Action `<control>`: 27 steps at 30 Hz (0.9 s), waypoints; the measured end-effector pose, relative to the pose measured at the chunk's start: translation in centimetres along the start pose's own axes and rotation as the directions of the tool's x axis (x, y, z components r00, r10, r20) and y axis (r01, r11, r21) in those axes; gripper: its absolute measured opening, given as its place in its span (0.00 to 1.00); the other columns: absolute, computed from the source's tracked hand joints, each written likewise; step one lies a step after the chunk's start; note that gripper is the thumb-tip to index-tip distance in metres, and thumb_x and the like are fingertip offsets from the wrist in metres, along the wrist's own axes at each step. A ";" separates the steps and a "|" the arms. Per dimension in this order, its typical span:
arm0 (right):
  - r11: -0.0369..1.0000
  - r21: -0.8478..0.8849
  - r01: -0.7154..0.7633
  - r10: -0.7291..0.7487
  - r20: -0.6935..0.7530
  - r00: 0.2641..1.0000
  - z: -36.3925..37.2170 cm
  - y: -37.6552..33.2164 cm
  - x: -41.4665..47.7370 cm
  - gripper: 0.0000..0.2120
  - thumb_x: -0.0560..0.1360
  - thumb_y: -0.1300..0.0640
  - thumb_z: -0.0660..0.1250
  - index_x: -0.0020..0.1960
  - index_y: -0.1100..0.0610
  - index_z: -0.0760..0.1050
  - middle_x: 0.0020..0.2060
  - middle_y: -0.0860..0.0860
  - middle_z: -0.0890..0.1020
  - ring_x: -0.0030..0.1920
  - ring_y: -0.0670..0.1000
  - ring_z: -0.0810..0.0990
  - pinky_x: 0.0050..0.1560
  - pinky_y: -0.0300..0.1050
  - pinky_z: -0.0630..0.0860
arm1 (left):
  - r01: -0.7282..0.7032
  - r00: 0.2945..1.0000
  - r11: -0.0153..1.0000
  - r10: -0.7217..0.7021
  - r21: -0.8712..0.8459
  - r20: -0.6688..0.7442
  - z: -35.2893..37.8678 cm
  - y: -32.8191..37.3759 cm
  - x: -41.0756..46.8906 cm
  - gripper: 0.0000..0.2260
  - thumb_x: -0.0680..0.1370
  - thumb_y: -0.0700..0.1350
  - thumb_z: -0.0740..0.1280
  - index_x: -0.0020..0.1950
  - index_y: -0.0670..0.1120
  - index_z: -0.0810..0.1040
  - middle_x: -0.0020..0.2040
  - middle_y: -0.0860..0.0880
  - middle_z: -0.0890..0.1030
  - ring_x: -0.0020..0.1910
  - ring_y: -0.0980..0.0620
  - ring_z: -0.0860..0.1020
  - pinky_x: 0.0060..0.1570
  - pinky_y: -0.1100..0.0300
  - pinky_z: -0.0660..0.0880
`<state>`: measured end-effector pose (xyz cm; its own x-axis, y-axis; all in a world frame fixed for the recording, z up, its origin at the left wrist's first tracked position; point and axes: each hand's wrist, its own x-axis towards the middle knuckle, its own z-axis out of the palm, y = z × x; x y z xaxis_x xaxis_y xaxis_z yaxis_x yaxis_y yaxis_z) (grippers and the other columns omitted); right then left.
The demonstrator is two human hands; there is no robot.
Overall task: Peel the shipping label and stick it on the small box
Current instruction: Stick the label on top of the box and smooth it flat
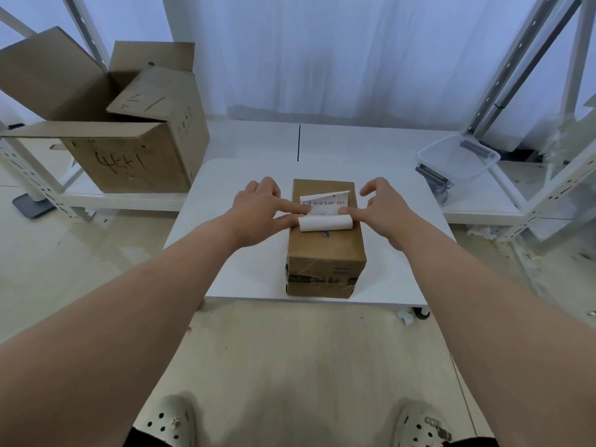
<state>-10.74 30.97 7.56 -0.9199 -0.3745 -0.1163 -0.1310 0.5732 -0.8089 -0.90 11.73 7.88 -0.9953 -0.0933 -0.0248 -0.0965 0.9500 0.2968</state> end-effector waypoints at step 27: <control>0.837 -0.371 0.402 -0.364 0.170 0.916 -0.8 0.0 -0.9 0.11 0.78 0.58 0.64 0.56 0.56 0.82 0.53 0.54 0.76 0.56 0.55 0.70 0.57 0.44 0.67 | -0.205 0.976 0.967 0.214 0.154 -0.042 0.1 1.5 0.4 0.14 0.82 0.49 0.57 0.65 0.56 0.76 0.63 0.53 0.73 0.61 0.47 0.64 0.57 0.56 0.57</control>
<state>-10.23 31.85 8.08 -0.7320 -0.6753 0.0902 -0.6162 0.5998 -0.5104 -1.41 13.11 8.25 -0.9919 0.0994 0.0796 0.1101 0.9833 0.1446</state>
